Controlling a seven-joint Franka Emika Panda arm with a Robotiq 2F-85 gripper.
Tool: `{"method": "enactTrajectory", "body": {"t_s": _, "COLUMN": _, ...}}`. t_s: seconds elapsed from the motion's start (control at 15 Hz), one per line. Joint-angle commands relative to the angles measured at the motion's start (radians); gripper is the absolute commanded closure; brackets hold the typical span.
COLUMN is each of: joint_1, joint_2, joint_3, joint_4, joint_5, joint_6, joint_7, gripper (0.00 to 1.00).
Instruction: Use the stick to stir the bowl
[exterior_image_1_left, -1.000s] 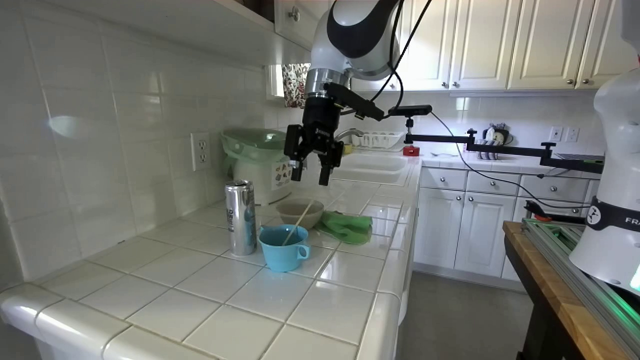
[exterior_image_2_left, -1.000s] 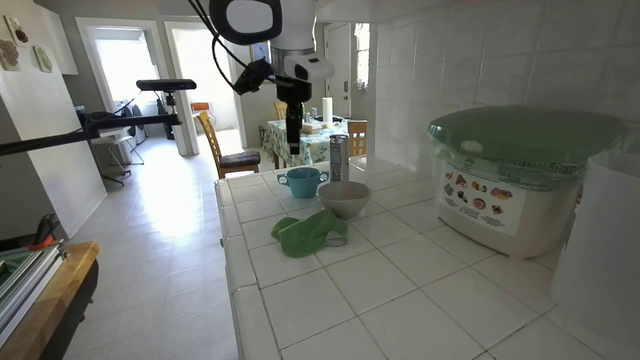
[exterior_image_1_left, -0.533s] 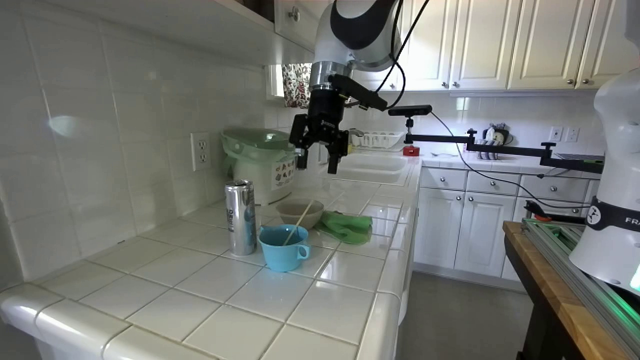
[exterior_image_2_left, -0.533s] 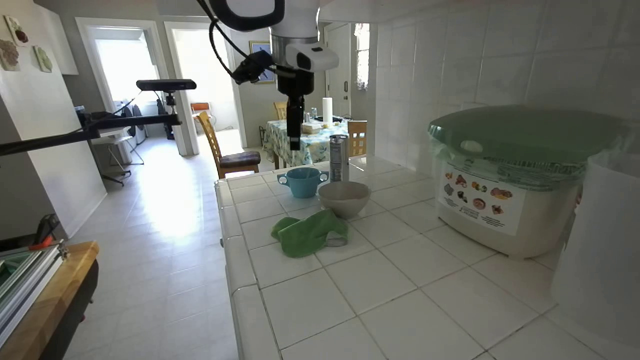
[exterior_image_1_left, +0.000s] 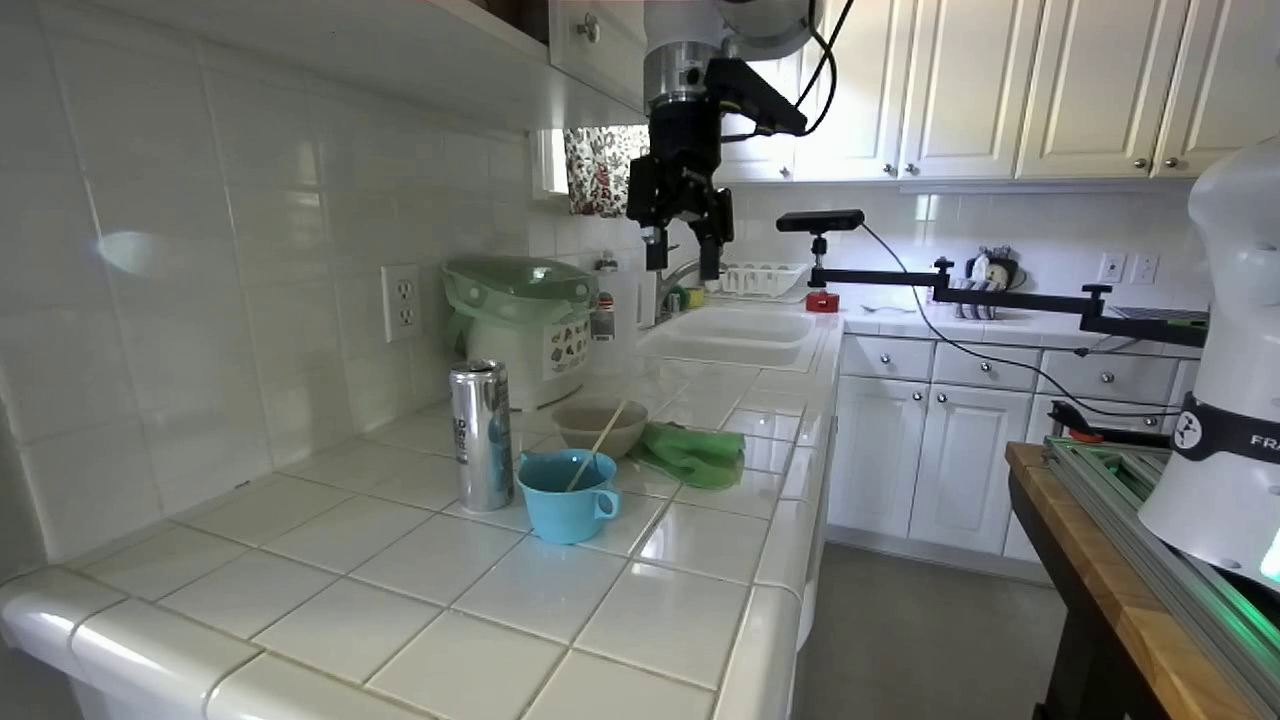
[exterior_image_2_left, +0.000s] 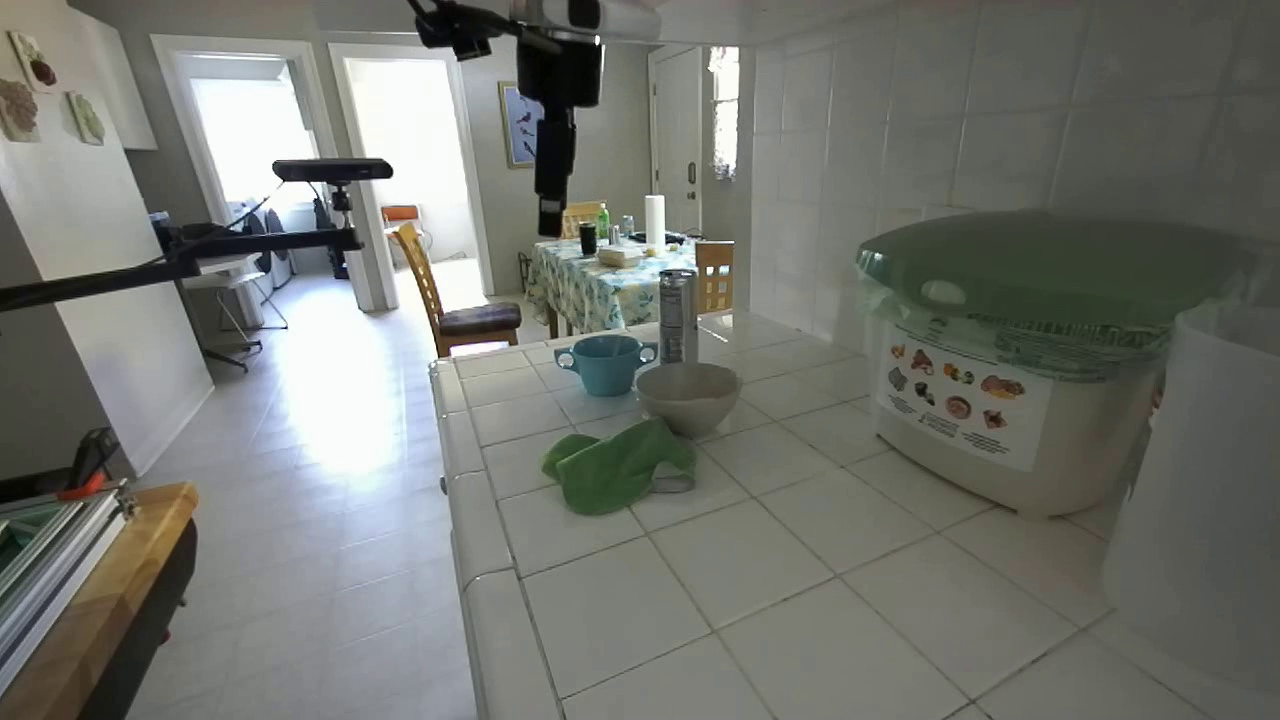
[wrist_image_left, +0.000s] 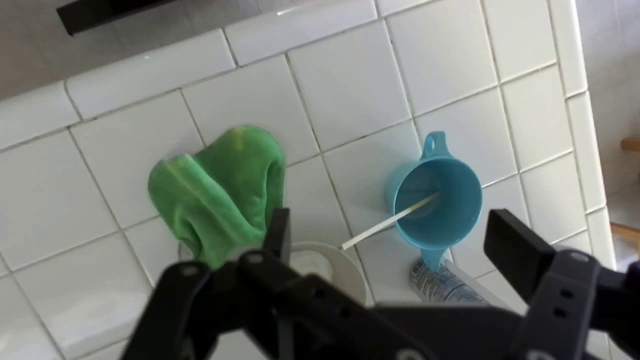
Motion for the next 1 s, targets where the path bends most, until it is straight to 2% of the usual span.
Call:
{"method": "enactTrajectory", "body": {"t_s": 0.0, "joint_1": -0.004, "joint_2": -0.056, "joint_3": 0.002, "joint_4": 0.006, "joint_5": -0.031, "joint_6": -0.097, "joint_7": 0.036, "gripper": 0.0}}
{"method": "enactTrajectory", "body": {"t_s": 0.4, "joint_1": -0.007, "joint_2": -0.174, "joint_3": 0.012, "joint_4": -0.003, "joint_5": -0.057, "joint_6": -0.212, "joint_7": 0.094, "gripper": 0.0}}
{"method": "enactTrajectory", "body": {"t_s": 0.6, "joint_1": -0.007, "joint_2": -0.226, "joint_3": 0.028, "joint_4": 0.015, "joint_5": -0.134, "joint_6": -0.322, "joint_7": 0.126, "gripper": 0.0}}
{"method": "enactTrajectory", "body": {"t_s": 0.93, "joint_1": -0.006, "joint_2": -0.253, "joint_3": 0.059, "joint_4": 0.059, "joint_5": -0.294, "joint_6": -0.457, "joint_7": 0.067, "gripper": 0.0}}
